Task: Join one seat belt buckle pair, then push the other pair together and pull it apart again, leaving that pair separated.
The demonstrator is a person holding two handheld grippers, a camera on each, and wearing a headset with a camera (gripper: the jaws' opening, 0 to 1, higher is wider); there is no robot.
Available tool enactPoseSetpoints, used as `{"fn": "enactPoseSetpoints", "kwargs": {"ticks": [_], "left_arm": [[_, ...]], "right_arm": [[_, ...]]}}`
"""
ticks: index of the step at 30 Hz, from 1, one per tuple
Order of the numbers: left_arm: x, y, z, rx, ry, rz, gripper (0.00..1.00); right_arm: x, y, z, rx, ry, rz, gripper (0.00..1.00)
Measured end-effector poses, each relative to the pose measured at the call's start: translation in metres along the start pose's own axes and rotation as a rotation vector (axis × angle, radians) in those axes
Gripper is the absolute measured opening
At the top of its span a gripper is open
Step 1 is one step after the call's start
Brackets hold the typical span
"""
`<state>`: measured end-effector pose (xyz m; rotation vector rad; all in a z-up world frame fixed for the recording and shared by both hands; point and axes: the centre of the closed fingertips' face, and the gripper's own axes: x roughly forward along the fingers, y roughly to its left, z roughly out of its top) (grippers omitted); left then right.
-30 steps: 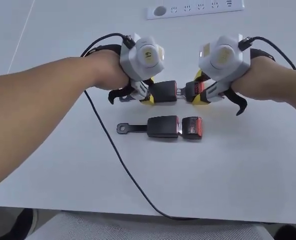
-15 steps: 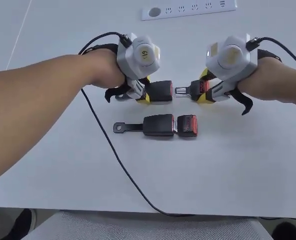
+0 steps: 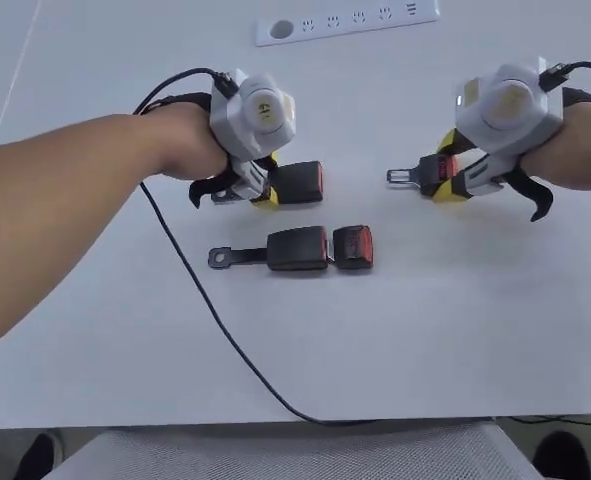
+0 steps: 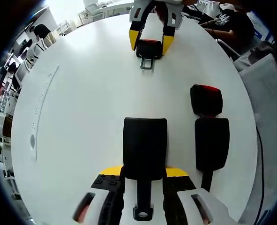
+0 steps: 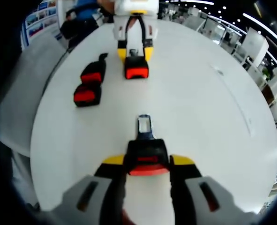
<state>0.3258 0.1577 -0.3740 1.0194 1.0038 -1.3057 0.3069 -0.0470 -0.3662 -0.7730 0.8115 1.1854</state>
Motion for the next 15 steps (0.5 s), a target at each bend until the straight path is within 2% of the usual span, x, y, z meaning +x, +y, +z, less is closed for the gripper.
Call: {"fn": "enactPoseSetpoints", "kwargs": {"ticks": [9, 13, 15], "left_arm": [[0.0, -0.002, -0.001, -0.016, -0.005, 0.006, 0.31], [0.0, -0.003, -0.001, -0.014, -0.001, 0.003, 0.31], [0.0, -0.004, -0.002, -0.017, 0.0, 0.005, 0.31]], "right_arm": [[-0.019, 0.001, -0.034, 0.02, 0.049, -0.003, 0.37], [-0.022, 0.0, -0.042, 0.025, 0.06, -0.003, 0.37], [-0.023, -0.004, -0.042, 0.017, 0.065, -0.03, 0.42]]}}
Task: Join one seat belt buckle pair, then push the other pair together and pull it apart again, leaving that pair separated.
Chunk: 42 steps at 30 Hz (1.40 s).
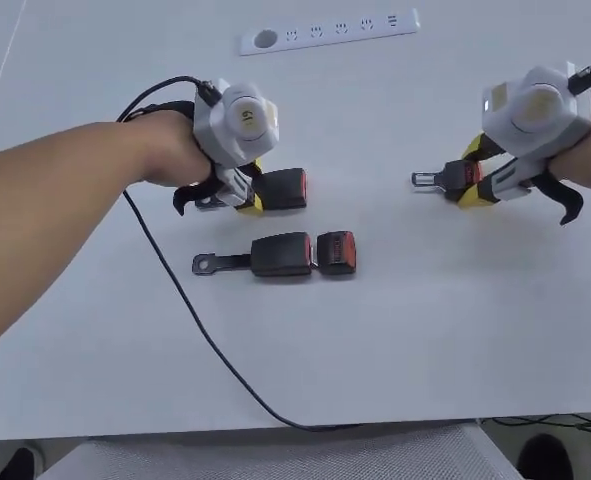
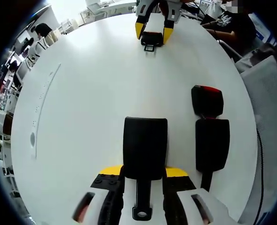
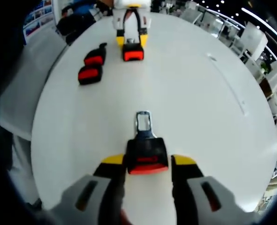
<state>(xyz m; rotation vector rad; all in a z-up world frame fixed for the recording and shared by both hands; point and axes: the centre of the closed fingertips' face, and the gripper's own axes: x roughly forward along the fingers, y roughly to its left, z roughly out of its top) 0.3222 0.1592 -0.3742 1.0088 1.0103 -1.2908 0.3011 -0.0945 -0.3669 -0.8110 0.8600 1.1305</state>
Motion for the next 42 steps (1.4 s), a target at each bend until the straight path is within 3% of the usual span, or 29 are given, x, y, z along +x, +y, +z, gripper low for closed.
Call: {"fn": "enactPoseSetpoints", "kwargs": {"ticks": [2, 8, 9, 10, 11, 13, 17, 20, 23, 26, 28, 31, 35, 38, 42], "left_arm": [[0.0, 0.0, 0.0, 0.0, -0.001, 0.007, 0.31], [-0.001, 0.001, -0.001, -0.002, -0.026, 0.039, 0.34], [-0.002, 0.0, -0.004, -0.014, -0.029, 0.042, 0.37], [-0.004, -0.001, -0.006, -0.013, -0.03, 0.044, 0.4], [-0.01, 0.0, -0.006, -0.019, -0.056, 0.058, 0.4], [-0.023, 0.005, -0.006, -0.082, -0.11, 0.104, 0.42], [-0.048, 0.003, -0.011, -0.15, -0.171, 0.162, 0.48], [-0.062, -0.007, -0.018, -0.164, -0.2, 0.22, 0.58], [-0.069, -0.021, -0.027, -0.287, -0.209, 0.234, 0.65], [-0.078, -0.03, -0.031, -0.31, -0.24, 0.258, 0.7], [-0.087, -0.042, -0.037, -0.335, -0.26, 0.278, 0.72], [-0.093, -0.058, -0.048, -0.388, -0.276, 0.288, 0.76], [-0.102, -0.08, -0.059, -0.414, -0.311, 0.311, 0.78], [-0.106, -0.098, -0.064, -0.444, -0.35, 0.291, 0.8], [-0.112, -0.114, -0.075, -0.477, -0.359, 0.305, 0.87]], "right_arm": [[0.0, 0.003, 0.0, -0.033, 0.003, 0.013, 0.41], [0.001, 0.0, 0.002, -0.028, 0.017, -0.009, 0.44], [-0.001, -0.002, 0.003, 0.024, 0.011, -0.03, 0.46], [-0.003, -0.003, 0.009, 0.074, -0.032, -0.031, 0.47], [-0.009, -0.003, 0.014, 0.107, -0.066, -0.032, 0.47], [-0.019, -0.001, 0.018, 0.089, -0.085, -0.051, 0.47], [-0.036, 0.006, 0.026, 0.12, -0.128, -0.08, 0.51], [-0.048, 0.014, 0.035, 0.225, -0.19, -0.091, 0.53], [-0.056, 0.019, 0.038, 0.217, -0.201, -0.114, 0.57], [-0.064, 0.027, 0.044, 0.237, -0.223, -0.127, 0.59], [-0.069, 0.036, 0.048, 0.254, -0.256, -0.151, 0.64], [-0.072, 0.051, 0.045, 0.279, -0.256, -0.167, 0.67], [-0.077, 0.067, 0.041, 0.305, -0.26, -0.179, 0.68], [-0.084, 0.075, 0.039, 0.347, -0.287, -0.2, 0.69], [-0.098, 0.082, 0.034, 0.383, -0.305, -0.241, 0.75]]}}
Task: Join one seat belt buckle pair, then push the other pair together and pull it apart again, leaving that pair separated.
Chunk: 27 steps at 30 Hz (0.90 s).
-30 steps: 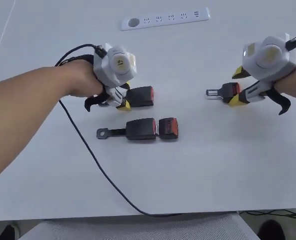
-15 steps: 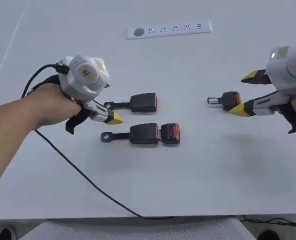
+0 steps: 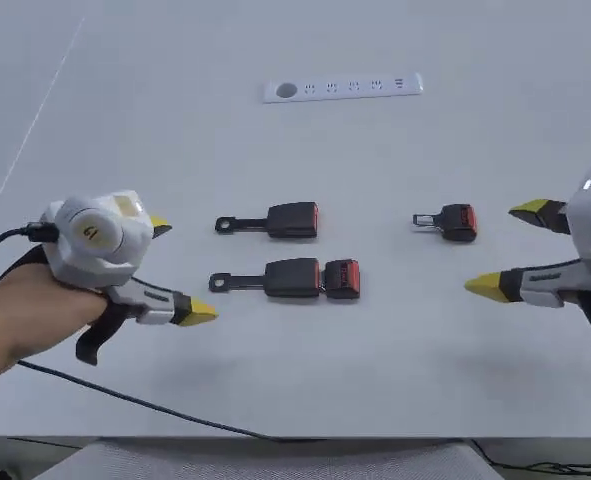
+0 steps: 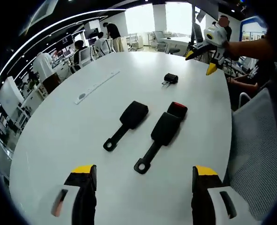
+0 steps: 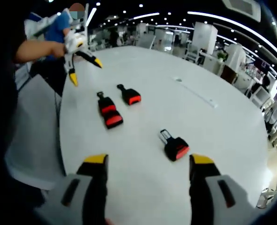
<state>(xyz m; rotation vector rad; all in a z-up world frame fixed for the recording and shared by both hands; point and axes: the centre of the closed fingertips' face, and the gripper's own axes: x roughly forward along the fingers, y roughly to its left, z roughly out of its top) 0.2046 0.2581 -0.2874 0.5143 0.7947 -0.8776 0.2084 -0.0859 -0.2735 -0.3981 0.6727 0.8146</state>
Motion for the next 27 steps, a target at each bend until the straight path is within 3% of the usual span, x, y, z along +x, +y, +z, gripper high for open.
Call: {"fn": "enactPoseSetpoints", "kwargs": {"ticks": [6, 9, 10, 14, 17, 27], "left_arm": [[-0.017, -0.008, -0.011, -0.053, -0.02, 0.035, 0.94], [-0.024, -0.011, -0.018, -0.082, -0.026, 0.054, 0.99], [-0.026, -0.012, -0.02, -0.102, -0.034, 0.056, 0.99], [-0.032, -0.013, -0.029, -0.163, -0.027, 0.07, 1.0], [-0.034, -0.012, -0.032, -0.165, -0.026, 0.086, 1.0], [-0.043, -0.012, -0.033, -0.191, -0.05, 0.126, 1.0]], "right_arm": [[-0.015, 0.002, -0.008, 0.053, -0.005, -0.045, 0.88], [-0.017, 0.004, -0.013, 0.051, -0.005, -0.081, 0.99], [-0.018, 0.002, -0.014, 0.055, -0.007, -0.101, 1.0], [-0.02, 0.011, -0.015, 0.074, -0.012, -0.091, 1.0], [-0.021, 0.019, -0.014, 0.076, -0.014, -0.085, 1.0], [-0.029, 0.019, -0.011, 0.104, -0.037, -0.11, 1.0]]}}
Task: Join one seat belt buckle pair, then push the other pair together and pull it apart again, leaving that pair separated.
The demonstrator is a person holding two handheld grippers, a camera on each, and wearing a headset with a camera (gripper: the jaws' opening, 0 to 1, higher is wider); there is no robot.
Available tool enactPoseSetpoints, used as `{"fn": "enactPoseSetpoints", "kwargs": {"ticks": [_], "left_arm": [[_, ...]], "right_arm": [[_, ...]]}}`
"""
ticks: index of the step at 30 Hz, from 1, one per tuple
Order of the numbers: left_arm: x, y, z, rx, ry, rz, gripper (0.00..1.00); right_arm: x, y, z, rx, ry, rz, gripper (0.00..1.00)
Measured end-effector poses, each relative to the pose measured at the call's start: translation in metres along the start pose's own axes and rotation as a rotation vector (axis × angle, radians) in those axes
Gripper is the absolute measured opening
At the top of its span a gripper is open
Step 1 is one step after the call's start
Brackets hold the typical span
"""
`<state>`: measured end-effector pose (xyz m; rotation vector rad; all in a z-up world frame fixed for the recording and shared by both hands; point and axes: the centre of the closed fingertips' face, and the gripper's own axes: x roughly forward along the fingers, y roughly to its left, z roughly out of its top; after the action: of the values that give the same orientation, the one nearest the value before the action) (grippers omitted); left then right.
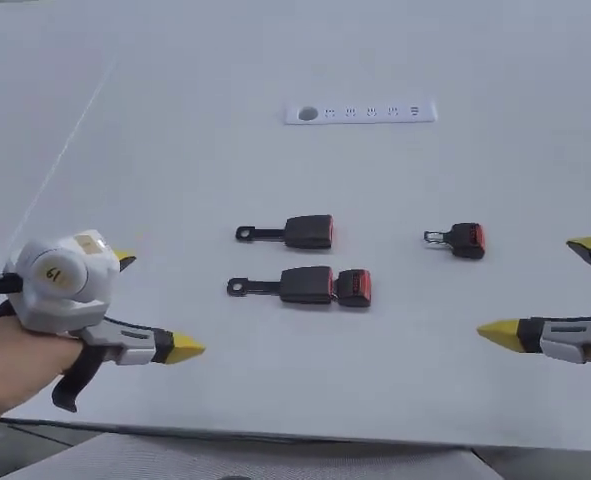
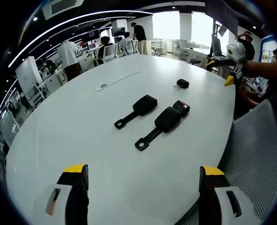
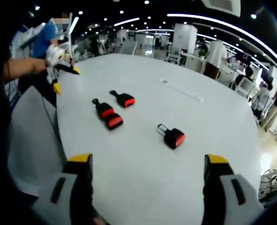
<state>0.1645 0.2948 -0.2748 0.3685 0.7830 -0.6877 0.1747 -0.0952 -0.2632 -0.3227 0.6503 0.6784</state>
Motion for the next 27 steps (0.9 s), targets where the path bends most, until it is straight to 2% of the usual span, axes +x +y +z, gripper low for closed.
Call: {"fn": "enactPoseSetpoints", "kwargs": {"ticks": [6, 10, 12, 15, 20, 27], "left_arm": [[-0.004, -0.008, 0.001, 0.001, -0.004, 0.009, 1.0], [-0.005, -0.008, -0.002, 0.006, 0.006, 0.02, 1.0], [-0.004, -0.008, -0.004, 0.003, 0.01, 0.017, 1.0], [-0.004, -0.007, -0.006, 0.006, 0.014, 0.017, 1.0], [-0.005, -0.005, -0.009, 0.003, 0.013, 0.017, 1.0], [-0.007, -0.005, -0.009, -0.001, 0.007, 0.022, 1.0]], "right_arm": [[-0.002, 0.001, -0.001, 0.029, -0.011, -0.008, 1.0], [-0.003, 0.0, -0.002, 0.043, -0.016, -0.012, 1.0], [-0.002, 0.008, -0.002, 0.014, -0.009, 0.013, 1.0], [-0.002, 0.01, 0.002, 0.014, -0.018, 0.02, 1.0], [-0.005, 0.002, 0.006, 0.038, -0.034, -0.006, 1.0], [-0.001, 0.005, 0.009, 0.052, -0.04, -0.013, 1.0]]}}
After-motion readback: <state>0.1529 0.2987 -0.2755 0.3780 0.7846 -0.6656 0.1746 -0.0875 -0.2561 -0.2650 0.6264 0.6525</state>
